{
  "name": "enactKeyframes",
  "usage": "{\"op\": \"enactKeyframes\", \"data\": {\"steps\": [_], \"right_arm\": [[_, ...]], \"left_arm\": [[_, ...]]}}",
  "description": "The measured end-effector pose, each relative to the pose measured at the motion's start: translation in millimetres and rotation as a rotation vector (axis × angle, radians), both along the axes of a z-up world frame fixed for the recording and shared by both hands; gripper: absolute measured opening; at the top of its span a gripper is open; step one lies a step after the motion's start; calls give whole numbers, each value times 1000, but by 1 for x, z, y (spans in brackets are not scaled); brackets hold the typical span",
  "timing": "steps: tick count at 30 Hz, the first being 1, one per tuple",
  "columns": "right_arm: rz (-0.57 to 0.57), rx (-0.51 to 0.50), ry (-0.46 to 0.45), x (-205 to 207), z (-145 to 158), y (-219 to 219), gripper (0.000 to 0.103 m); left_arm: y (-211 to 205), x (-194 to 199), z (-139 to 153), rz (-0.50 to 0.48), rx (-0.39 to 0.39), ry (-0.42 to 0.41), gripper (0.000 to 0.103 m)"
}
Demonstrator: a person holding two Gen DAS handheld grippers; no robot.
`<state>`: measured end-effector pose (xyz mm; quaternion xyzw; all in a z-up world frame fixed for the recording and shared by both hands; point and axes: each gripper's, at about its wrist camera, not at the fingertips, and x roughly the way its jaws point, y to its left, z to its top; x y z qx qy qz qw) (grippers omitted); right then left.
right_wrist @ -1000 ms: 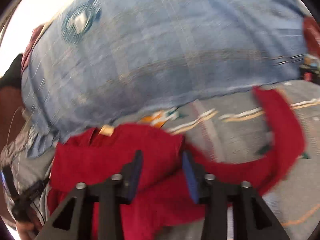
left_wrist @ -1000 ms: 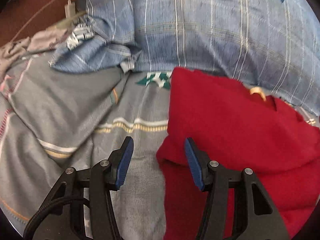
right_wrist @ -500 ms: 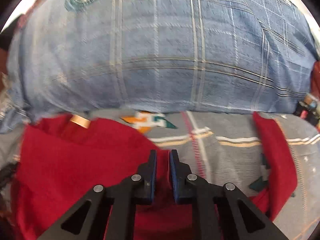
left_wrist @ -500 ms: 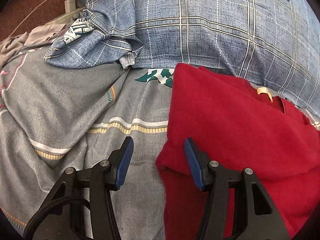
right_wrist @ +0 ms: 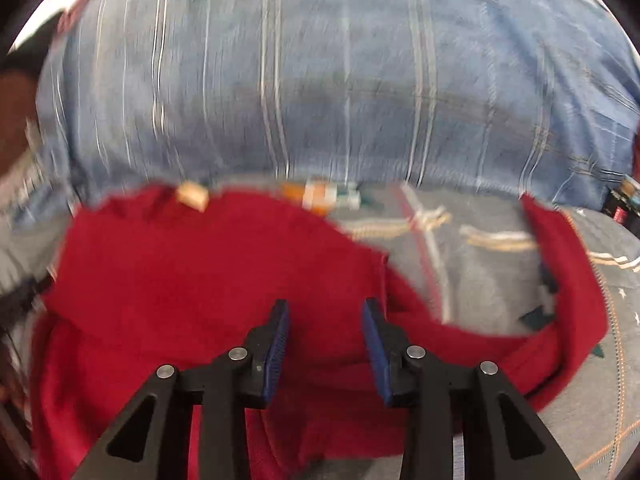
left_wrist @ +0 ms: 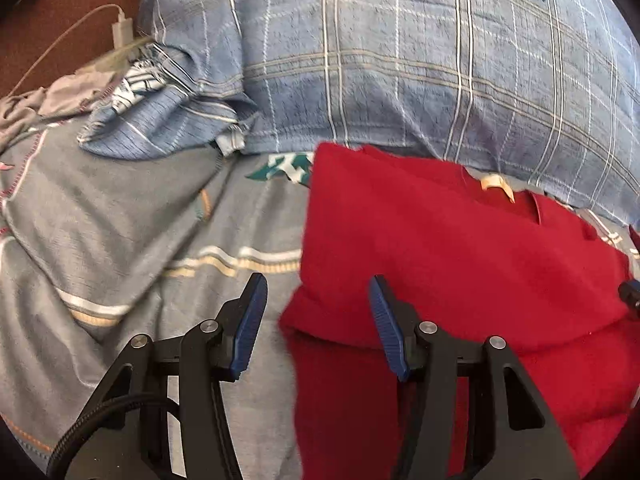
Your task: Fold small clothes
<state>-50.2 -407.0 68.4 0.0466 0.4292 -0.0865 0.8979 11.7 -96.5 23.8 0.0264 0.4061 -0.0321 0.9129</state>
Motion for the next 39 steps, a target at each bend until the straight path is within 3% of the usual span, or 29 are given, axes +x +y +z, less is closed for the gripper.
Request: {"op": "enactKeyframes", "data": {"steps": [3,5,7,8,11,16,17,19,21,22,25,28,29,31,34,36,39], "right_arm": [[28,-3,-5,-7,14,1,35],[-4,23,-53,-16,30,-17,44],[-95,-18,-85,-22,46,-45,63],[-138,-40,-87,-23,51,-59,68],[-281,-86,-28,-13,54,-111,70],[-382,-65,106,20,23,-170,70],[-383,-49,132,24,13,-177,67],[-382,-45,164,23,1,-185,24],[-378,-54,131,14,7,-191,12],[-377,-46,100,6,13,-194,7],[-406,-36,-21,-38,46,-199,7],[-459,-14,-72,-97,63,-204,7],[-490,-1,-62,-117,62,-207,9],[-551,38,-16,-155,53,-212,26],[-594,55,15,-198,48,-211,27],[-601,51,3,-209,52,-210,30],[-559,121,-62,-204,64,-207,48]], "left_arm": [[-3,-1,0,-6,18,-5,53],[-2,-1,1,-7,9,-4,53],[0,-1,2,-5,-3,-1,53],[0,-1,2,-3,-6,2,53],[0,0,1,-2,-7,7,53],[-1,2,-2,-2,7,8,53],[-1,3,-3,-2,8,8,53],[-2,4,-4,-3,12,9,53],[-2,5,-5,-3,14,9,53],[-2,5,-6,-3,15,9,53],[-2,5,-4,-1,16,10,53],[-1,5,-3,-2,10,13,53],[-1,4,-2,-1,5,15,53],[0,2,0,0,-1,14,53],[2,-1,3,1,-7,10,53],[2,-2,3,2,-7,8,53],[3,-3,3,4,-7,9,53]]}}
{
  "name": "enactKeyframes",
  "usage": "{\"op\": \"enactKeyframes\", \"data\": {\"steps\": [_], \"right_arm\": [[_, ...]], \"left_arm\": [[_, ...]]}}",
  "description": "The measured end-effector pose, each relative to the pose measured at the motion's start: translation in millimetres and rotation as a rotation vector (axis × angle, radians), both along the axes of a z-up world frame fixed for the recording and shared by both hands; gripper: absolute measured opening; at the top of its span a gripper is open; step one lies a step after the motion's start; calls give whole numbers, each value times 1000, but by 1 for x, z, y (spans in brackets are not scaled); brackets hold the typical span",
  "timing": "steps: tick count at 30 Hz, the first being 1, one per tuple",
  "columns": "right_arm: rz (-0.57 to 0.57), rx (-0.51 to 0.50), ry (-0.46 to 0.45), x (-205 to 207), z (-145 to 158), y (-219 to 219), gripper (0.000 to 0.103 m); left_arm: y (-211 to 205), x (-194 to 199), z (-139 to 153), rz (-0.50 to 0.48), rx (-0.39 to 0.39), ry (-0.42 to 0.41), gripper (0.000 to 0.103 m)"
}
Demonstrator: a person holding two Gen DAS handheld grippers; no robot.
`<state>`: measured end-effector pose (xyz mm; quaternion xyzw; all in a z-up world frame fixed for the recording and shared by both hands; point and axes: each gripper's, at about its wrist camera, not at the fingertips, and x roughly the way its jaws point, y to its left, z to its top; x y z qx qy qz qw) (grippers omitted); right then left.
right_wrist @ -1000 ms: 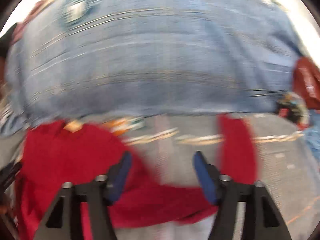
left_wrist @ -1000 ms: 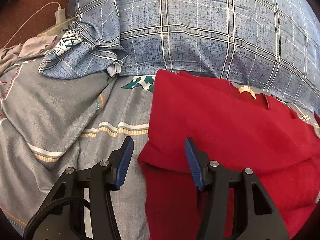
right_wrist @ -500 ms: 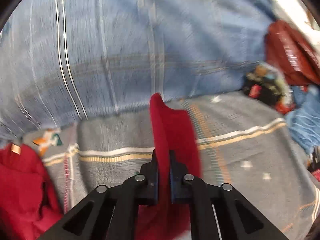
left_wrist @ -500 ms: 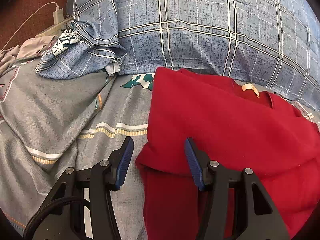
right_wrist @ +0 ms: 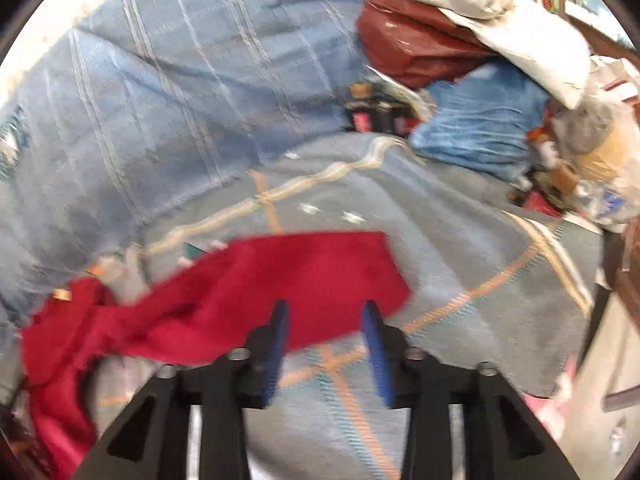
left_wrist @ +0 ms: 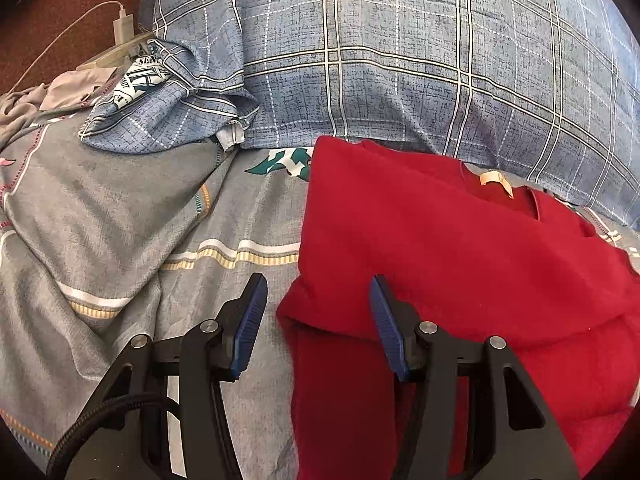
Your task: Fold small clothes
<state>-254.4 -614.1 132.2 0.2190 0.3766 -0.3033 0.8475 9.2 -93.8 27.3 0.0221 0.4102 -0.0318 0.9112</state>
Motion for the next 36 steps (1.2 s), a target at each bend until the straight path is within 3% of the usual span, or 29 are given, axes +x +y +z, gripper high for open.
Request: {"op": "enactKeyframes", "data": {"steps": [4,8,12,18,20,21,22,23,24,25,28,31,36], "right_arm": [[35,171,-100,41,-4,-6,50],[-13,341,-46,89,-35,-24,50],[-73,343,58,118,-51,-33,55],[-14,323,188,147,-52,-31,75],[29,275,238,154,-57,-25,76],[55,228,272,155,-58,-18,71],[71,183,300,154,-60,-13,52],[79,140,322,154,-60,-9,42],[91,106,326,151,-58,-4,22],[115,113,308,146,-56,-1,14],[139,101,240,129,-40,7,11],[186,12,108,118,6,28,10],[411,-120,-123,132,81,105,10]], "left_arm": [[0,2,1,1,5,-3,53],[2,4,2,3,5,0,53],[6,6,5,14,-5,-2,53],[6,7,6,12,-14,5,53],[5,5,7,9,-5,-2,53],[5,5,7,8,-3,-6,53],[6,5,8,9,-5,-8,53],[7,4,9,12,-11,-10,53],[8,4,10,13,-17,-10,53],[9,3,11,15,-22,-11,53],[14,2,15,23,-35,-19,53],[21,2,21,39,-58,-36,53],[33,5,26,74,-98,-48,53]]}}
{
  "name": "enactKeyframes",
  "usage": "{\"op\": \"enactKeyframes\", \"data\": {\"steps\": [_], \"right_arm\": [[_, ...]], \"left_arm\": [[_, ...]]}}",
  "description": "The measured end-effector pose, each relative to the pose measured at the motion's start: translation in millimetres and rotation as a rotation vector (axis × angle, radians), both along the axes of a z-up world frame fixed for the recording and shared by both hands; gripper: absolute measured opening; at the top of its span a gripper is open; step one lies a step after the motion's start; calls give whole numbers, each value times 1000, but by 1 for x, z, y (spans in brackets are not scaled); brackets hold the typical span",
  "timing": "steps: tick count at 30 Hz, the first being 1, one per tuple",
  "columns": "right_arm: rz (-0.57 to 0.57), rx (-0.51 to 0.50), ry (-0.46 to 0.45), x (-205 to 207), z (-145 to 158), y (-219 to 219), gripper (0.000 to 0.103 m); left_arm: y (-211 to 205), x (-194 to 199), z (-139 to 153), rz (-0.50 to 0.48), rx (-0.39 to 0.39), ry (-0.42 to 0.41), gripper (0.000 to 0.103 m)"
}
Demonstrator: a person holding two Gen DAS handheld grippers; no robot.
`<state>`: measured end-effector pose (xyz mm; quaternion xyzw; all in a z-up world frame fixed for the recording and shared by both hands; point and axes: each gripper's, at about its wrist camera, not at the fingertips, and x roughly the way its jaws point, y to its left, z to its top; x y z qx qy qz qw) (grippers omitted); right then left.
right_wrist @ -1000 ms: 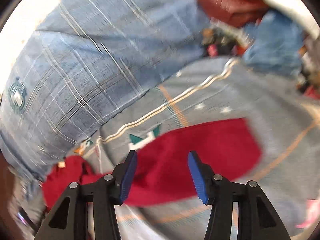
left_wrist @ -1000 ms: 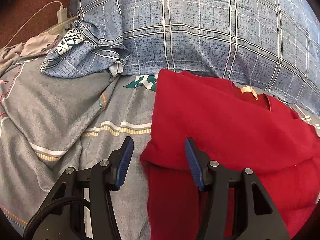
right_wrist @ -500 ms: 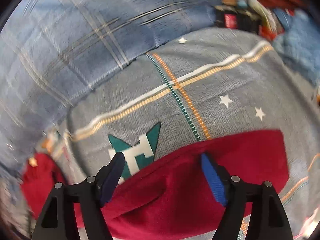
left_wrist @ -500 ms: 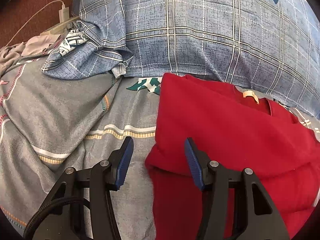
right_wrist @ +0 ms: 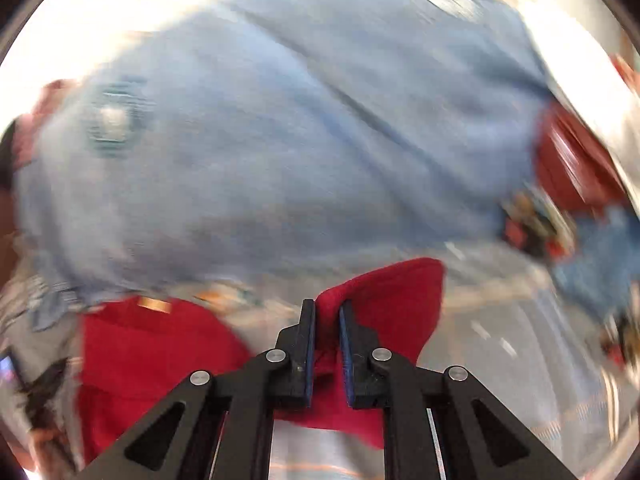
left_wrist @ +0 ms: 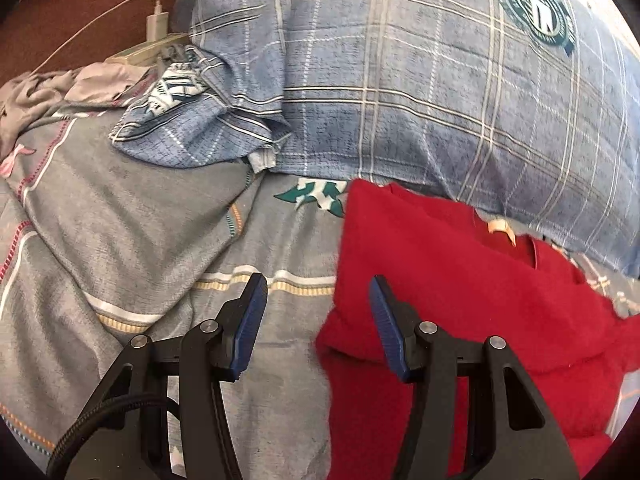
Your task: Fold small clothes
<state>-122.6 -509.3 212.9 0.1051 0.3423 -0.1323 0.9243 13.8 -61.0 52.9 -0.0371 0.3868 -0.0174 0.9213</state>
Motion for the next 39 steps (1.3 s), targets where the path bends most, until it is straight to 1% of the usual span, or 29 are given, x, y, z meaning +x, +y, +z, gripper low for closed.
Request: {"op": "enactKeyframes", "data": {"steps": [2,3,4,6,9,11,12,13,14,15,17,19,21,23,25,28,30,31,32,33,34,35,36,37,38,39], "right_arm": [[137,-23,-61,15,16,46,10],[194,-26,-78,22,17,65,10],[269,-27,-93,33,17,92,10],[394,-21,-93,56,4,138,10],[534,-18,-79,79,-33,201,9],[634,7,-47,92,-72,242,10],[683,31,21,101,-101,261,15],[703,31,96,103,-121,273,29],[712,18,190,107,-145,283,33],[712,8,222,104,-156,286,35],[706,-14,230,94,-168,282,36],[685,-22,206,86,-164,272,38],[662,-11,146,78,-148,260,41],[631,-5,70,82,-131,254,42],[618,-42,49,95,-125,258,42],[592,-132,70,123,-133,269,43],[605,-166,110,142,-144,272,43],[598,-211,153,155,-156,275,43],[580,-239,176,165,-162,277,43],[547,-251,198,175,-169,273,39],[508,-210,215,185,-176,260,24],[486,-144,226,193,-179,249,20],[464,-31,220,199,-179,234,12],[442,52,201,199,-174,223,10],[436,111,178,197,-168,215,10],[454,174,146,191,-158,209,10]], "left_arm": [[7,1,1,14,-28,-2,53],[12,2,2,22,-45,-6,53],[15,2,3,29,-59,-7,53],[21,4,3,35,-86,-7,53],[28,7,3,39,-124,-9,53],[31,10,2,36,-145,-2,53],[32,12,1,27,-162,6,53],[33,14,0,18,-176,14,53],[34,15,0,9,-196,22,53],[35,16,0,7,-211,24,53],[36,17,1,13,-230,26,53],[35,18,2,10,-240,27,53],[33,18,2,12,-229,28,53],[32,18,-1,17,-215,38,53],[33,20,-2,21,-211,47,53],[38,23,-3,39,-213,50,53],[40,25,-4,45,-214,55,53],[41,26,-5,47,-215,58,53],[41,27,-5,50,-216,57,53],[41,28,-5,52,-213,57,53],[41,29,-5,52,-210,58,53],[40,30,-5,52,-206,58,53],[40,30,-5,51,-205,57,53],[40,30,-4,49,-205,55,53],[41,29,-2,50,-206,50,53],[43,28,0,53,-211,44,53]]}}
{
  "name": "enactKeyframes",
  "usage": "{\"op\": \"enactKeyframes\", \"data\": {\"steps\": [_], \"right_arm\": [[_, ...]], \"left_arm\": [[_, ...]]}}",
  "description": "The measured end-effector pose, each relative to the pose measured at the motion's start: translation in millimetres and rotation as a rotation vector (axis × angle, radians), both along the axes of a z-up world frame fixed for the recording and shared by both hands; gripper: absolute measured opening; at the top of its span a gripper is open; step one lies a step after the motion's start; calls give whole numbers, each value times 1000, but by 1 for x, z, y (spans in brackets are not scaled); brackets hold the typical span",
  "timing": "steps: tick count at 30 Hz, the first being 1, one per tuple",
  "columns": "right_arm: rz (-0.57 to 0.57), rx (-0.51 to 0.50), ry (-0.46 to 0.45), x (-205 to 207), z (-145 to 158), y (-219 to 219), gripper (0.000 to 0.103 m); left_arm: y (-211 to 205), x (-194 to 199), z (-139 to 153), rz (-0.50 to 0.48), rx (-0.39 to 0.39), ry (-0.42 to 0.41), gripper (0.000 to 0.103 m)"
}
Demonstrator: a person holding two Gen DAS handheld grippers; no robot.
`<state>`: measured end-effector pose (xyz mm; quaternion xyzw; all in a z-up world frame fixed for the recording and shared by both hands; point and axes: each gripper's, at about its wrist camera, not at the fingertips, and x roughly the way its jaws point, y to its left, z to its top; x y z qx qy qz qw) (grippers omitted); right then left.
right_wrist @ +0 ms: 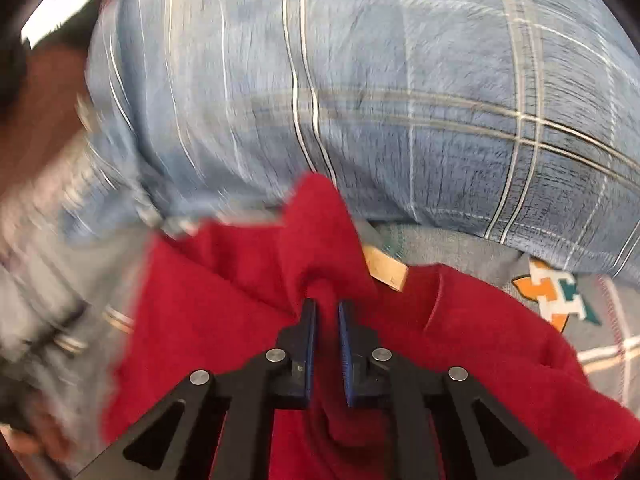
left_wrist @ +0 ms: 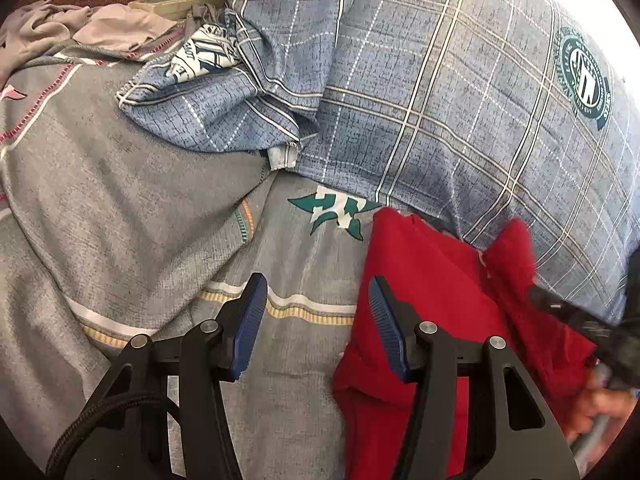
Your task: Fold small clothes
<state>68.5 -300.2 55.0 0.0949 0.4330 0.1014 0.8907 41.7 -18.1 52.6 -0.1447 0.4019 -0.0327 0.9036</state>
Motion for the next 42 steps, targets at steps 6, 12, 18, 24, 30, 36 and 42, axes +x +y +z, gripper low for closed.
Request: {"op": "enactKeyframes", "data": {"steps": [6,12,18,24,30,36,42], "right_arm": [[216,199,-79,-37,50,25,10],[208,135,44,-36,26,38,50],[5,-74,-100,-108,66,-32,65],[-238,-181,-32,-141,58,-116,72],[-307,14,64,-106,3,-157,28],[-335,-310,-58,-101,15,-149,17],[-394,-163,-63,-130,29,-168,34]], "left_arm": [[9,-4,7,21,-37,-39,53],[5,0,2,-52,-114,-8,53],[-16,-5,2,-118,-92,-21,59],[-44,-5,-14,-164,-19,8,59],[-56,-1,-30,-195,20,56,59],[-72,-2,-39,-221,48,67,59],[-72,-5,-39,-223,67,57,59]]}}
